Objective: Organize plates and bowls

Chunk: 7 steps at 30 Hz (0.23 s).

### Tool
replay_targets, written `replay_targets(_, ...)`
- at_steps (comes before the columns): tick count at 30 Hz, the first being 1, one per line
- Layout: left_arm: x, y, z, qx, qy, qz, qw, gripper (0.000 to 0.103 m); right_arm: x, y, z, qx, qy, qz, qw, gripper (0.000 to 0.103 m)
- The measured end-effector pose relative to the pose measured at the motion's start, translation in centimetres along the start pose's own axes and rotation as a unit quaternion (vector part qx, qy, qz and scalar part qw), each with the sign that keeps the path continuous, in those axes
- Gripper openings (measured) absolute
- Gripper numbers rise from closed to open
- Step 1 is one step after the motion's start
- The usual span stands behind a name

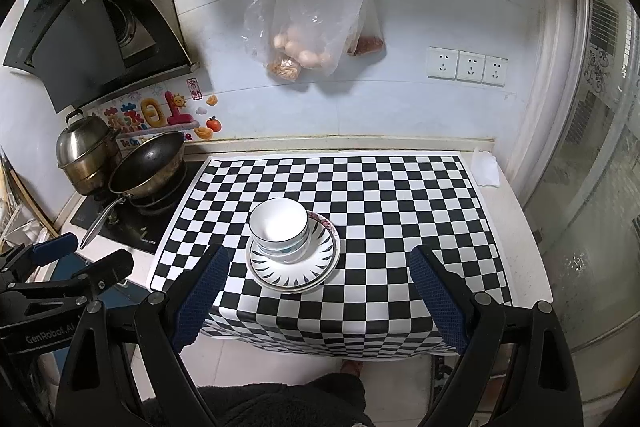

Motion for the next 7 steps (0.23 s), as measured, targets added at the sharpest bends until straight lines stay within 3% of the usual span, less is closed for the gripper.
replay_targets(7,0.2,0.0,1.2,-0.001,0.002,-0.005,1.0,0.096,0.0,0.0,0.1,0.0,-0.001,0.0,1.0,0.094)
Point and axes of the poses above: each gripper's, at about its wrist camera, not at the fingertips, and x roughly against the way its jaws point, z to its left, y to its top, the point moved 10 cm from there along -x, roughly the way its jaws point, and after that the axes turned 11 degrees about y, right-handed, at the moved point
